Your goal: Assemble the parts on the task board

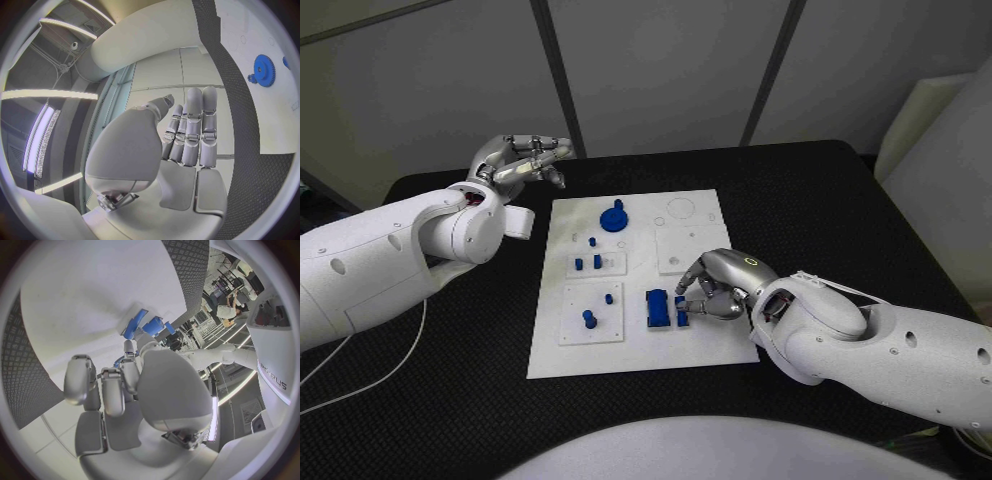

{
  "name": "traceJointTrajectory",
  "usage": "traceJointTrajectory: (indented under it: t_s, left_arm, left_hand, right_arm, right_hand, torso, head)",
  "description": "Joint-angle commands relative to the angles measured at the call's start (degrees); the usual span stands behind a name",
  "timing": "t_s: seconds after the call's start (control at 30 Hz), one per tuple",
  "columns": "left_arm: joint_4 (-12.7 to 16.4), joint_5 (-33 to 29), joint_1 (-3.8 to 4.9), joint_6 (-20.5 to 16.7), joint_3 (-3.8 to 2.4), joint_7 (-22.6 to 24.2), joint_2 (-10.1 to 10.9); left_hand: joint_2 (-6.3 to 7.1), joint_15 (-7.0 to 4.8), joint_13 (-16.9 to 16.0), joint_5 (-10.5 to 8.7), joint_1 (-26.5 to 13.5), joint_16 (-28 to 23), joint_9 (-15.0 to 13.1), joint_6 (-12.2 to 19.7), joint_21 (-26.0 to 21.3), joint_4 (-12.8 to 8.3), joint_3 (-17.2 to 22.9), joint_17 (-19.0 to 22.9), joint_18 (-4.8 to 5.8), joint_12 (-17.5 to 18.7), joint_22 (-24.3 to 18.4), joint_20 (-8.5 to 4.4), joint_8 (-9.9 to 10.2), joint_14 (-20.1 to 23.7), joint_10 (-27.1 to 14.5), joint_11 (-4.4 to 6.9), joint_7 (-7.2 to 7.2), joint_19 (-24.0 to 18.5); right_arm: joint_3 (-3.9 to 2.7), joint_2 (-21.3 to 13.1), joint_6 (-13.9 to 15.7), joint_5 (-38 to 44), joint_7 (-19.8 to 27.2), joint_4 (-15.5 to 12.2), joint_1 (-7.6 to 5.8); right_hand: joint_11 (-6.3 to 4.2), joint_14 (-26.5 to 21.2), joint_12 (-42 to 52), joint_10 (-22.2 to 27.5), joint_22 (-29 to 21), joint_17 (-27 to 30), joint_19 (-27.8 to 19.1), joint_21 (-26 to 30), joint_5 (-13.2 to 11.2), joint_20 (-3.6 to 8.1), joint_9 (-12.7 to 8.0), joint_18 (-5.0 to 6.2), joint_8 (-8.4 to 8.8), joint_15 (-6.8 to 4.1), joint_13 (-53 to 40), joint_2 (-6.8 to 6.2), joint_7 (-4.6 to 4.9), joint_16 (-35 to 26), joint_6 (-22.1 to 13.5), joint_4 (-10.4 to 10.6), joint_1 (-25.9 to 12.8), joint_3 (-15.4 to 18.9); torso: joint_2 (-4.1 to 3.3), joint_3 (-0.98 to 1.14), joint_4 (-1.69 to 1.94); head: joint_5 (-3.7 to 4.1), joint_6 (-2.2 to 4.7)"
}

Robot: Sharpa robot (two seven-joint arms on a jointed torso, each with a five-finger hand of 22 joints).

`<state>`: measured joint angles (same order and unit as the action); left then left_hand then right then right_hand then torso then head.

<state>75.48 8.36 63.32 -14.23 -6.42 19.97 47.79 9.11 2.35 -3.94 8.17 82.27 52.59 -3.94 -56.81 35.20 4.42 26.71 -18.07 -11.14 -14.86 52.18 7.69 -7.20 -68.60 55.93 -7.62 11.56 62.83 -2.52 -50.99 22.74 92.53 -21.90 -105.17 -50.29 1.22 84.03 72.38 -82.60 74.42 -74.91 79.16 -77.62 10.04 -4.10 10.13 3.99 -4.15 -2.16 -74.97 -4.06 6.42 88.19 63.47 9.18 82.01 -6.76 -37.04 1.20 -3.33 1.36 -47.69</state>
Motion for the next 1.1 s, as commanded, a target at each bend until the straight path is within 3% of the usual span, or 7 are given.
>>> traceJointTrajectory:
  t_s: [0.03,0.37,0.67,0.73,0.87,0.93,1.1]
  left_arm:
    - [0.07,-0.17,0.09,0.38,-0.04,0.20,0.00]
    - [0.02,-0.17,0.09,0.37,-0.04,0.18,-0.06]
    - [0.00,-0.17,0.09,0.43,-0.04,0.13,-0.08]
    - [-0.02,-0.17,0.09,0.45,-0.04,0.12,-0.09]
    - [-0.06,-0.17,0.09,0.48,-0.04,0.10,-0.11]
    - [-0.08,-0.17,0.09,0.51,-0.04,0.08,-0.13]
    - [-0.12,-0.17,0.09,0.57,-0.04,0.02,-0.20]
  left_hand:
    - [-0.25,0.00,0.03,-0.23,-0.34,-0.05,0.04,0.49,-0.18,0.00,-0.22,0.05,0.66,-0.18,-0.07,0.17,-0.22,0.21,-0.49,-0.10,0.10,-0.36]
    - [-0.25,0.00,0.03,-0.23,-0.34,-0.05,0.04,0.49,-0.18,0.00,-0.22,0.05,0.66,-0.18,-0.07,0.17,-0.22,0.21,-0.49,-0.10,0.10,-0.36]
    - [-0.25,0.00,0.03,-0.23,-0.34,-0.05,0.04,0.49,-0.18,0.00,-0.22,0.05,0.66,-0.18,-0.07,0.17,-0.22,0.21,-0.49,-0.10,0.10,-0.36]
    - [-0.25,0.00,0.03,-0.23,-0.34,-0.05,0.04,0.49,-0.18,0.00,-0.22,0.05,0.66,-0.18,-0.07,0.17,-0.22,0.21,-0.49,-0.10,0.10,-0.36]
    - [-0.25,0.00,0.03,-0.23,-0.34,-0.05,0.04,0.49,-0.18,0.00,-0.22,0.05,0.66,-0.18,-0.07,0.17,-0.22,0.21,-0.49,-0.10,0.10,-0.36]
    - [-0.25,0.00,0.03,-0.23,-0.34,-0.05,0.04,0.49,-0.18,0.00,-0.22,0.05,0.66,-0.18,-0.07,0.17,-0.22,0.21,-0.49,-0.10,0.10,-0.36]
    - [-0.25,0.00,0.03,-0.23,-0.34,-0.05,0.04,0.49,-0.18,0.00,-0.22,0.05,0.66,-0.18,-0.07,0.17,-0.22,0.21,-0.49,-0.10,0.10,-0.36]
  right_arm:
    - [0.01,0.11,-2.87,0.27,-0.77,0.03,-0.04]
    - [0.01,0.29,-3.78,0.05,-0.80,0.14,-0.04]
    - [0.02,0.79,-1.05,2.60,-1.77,0.86,-0.04]
    - [0.02,0.90,-0.29,3.19,-1.65,1.09,-0.04]
    - [0.02,1.03,0.65,3.76,-0.86,1.43,-0.04]
    - [0.02,1.13,0.84,3.91,-0.38,1.61,-0.03]
    - [0.02,1.34,0.85,4.06,0.44,2.03,-0.03]
  right_hand:
    - [0.37,5.25,-0.27,0.04,-0.05,-11.84,0.12,0.05,-0.29,0.01,-0.09,0.04,-0.06,-0.09,-3.48,0.10,-0.05,0.04,0.21,0.45,-0.43,0.02]
    - [-0.11,5.31,0.06,-0.11,0.17,-12.09,0.27,-0.09,0.61,0.17,-0.05,0.02,-0.86,-0.43,-3.67,0.96,-0.70,0.17,1.78,0.44,-0.02,-0.70]
    - [-0.40,5.34,0.00,-0.10,0.20,-12.20,0.30,-0.10,0.78,0.42,-0.10,0.01,-1.09,-0.70,-3.63,0.91,-0.96,0.23,2.16,-0.11,0.67,-1.09]
    - [-0.16,5.33,-0.09,-0.04,0.12,-12.17,0.24,-0.02,0.53,0.47,-0.42,0.02,-0.53,-0.64,-3.58,0.58,-0.56,0.22,1.12,-0.46,1.02,-1.19]
    - [1.16,5.33,-0.16,0.04,0.07,-12.19,0.18,0.06,-1.47,-0.07,-1.76,-0.03,0.66,0.22,-3.51,-0.21,0.93,0.22,-3.73,-1.29,1.83,-1.44]
    - [1.14,5.34,-0.01,-0.03,0.06,-12.23,0.16,0.09,-2.82,-0.24,-2.33,0.01,0.57,0.22,-3.55,-0.55,0.88,0.25,-5.90,-1.60,2.03,-1.42]
    - [1.02,5.34,0.15,-0.11,0.08,-12.26,0.16,0.11,-6.16,-0.20,-2.68,0.04,0.17,0.03,-3.57,-0.93,0.61,0.26,-7.12,-1.69,1.72,-0.98]
  torso:
    - [0.04,0.03,-0.03]
    - [0.05,0.03,-0.05]
    - [0.04,0.03,0.02]
    - [0.04,0.03,0.01]
    - [0.02,0.05,-0.03]
    - [0.02,0.06,-0.04]
    - [0.00,0.07,-0.04]
  head:
    - [-0.03,0.00]
    - [-0.06,-0.04]
    - [-0.01,-0.01]
    - [0.01,0.02]
    - [-0.03,0.02]
    - [-0.02,0.00]
    - [-0.06,-0.08]
